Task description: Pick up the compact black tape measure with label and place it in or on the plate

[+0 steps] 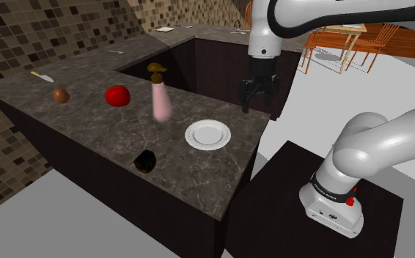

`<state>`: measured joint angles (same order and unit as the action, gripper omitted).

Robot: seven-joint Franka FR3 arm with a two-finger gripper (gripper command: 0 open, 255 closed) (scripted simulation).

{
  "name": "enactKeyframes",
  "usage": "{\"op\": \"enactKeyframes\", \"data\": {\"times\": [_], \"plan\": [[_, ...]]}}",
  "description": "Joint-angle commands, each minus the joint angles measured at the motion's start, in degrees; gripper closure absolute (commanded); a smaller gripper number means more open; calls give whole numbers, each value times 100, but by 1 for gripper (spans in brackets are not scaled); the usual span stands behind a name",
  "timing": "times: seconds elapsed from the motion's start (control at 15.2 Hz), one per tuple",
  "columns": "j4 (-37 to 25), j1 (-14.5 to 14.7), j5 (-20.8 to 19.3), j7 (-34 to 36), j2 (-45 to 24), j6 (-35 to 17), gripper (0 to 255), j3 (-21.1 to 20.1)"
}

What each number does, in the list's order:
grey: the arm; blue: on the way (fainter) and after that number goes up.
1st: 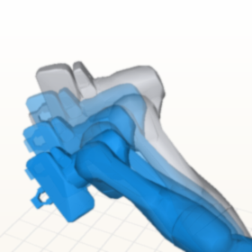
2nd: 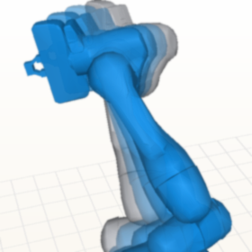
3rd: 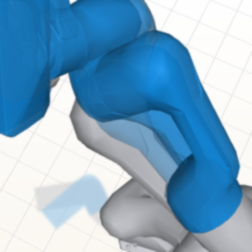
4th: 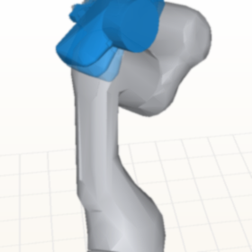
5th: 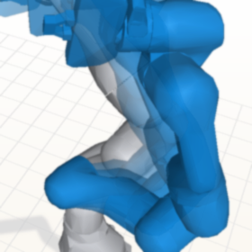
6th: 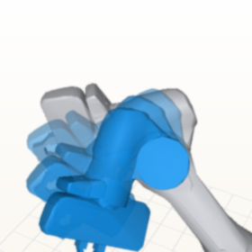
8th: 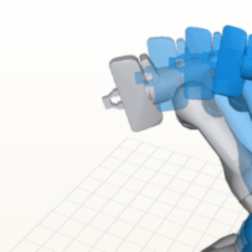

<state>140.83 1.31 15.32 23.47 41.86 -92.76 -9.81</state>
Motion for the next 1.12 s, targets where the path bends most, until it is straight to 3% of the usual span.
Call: {"op": "enactKeyframes", "data": {"times": [0.0, 0.33, 0.59, 1.06], "plan": [[-31, 20, 169, 422, -208, -270, 0, -308], [-376, 2, 408, 1447, -956, -893, 0, -1065], [-807, -98, 380, 2306, -1708, -1372, 0, -1657], [-1870, -313, -339, 4046, -3359, -2055, 0, -2581]]}}
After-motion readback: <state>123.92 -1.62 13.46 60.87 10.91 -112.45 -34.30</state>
